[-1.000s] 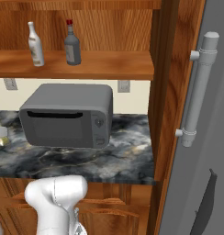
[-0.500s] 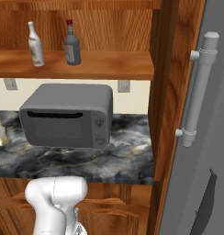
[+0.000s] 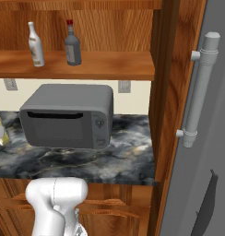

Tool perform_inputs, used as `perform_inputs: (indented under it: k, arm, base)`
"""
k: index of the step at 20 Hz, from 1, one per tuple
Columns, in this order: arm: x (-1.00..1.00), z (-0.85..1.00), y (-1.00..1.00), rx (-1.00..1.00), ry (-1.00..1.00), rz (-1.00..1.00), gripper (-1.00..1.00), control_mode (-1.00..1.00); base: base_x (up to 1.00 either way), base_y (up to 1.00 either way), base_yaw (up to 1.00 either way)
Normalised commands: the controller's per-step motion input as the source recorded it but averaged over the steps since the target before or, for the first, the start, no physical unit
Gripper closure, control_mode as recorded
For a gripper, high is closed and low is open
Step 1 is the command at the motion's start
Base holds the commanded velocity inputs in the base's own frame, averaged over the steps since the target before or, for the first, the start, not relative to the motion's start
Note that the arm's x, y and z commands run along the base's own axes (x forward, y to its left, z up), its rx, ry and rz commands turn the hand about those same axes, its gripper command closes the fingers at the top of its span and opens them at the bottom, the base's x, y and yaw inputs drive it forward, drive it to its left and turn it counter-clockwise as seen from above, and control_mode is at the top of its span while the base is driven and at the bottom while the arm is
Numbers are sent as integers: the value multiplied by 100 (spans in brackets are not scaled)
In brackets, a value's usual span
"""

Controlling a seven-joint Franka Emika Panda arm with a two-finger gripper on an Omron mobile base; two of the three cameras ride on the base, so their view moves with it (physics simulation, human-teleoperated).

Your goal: Sort all alcoholic drinks to one cabinet, and non-alcoholic drinks to the other.

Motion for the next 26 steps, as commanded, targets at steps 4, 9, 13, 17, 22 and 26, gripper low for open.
perform_inputs:
  k: [4, 9, 13, 17, 22, 26]
  arm:
    - [-8, 7, -12, 1, 0, -2, 100, -100]
    - [-4, 0, 0, 0, -1, 0, 100, -100]
    - [-47, 0, -2, 0, -17, -4, 100, -100]
    - [0, 0, 0, 0, 0, 0, 100, 100]
    - [0, 0, 0, 0, 0, 0, 100, 100]
    - [0, 0, 0, 0, 0, 0, 100, 100]
  base:
    - [0, 0, 0]
    - [0, 0, 0]
    - [0, 0, 0]
    - [-72, -10, -8]
    - [-62, -23, -10]
    - [-50, -32, -10]
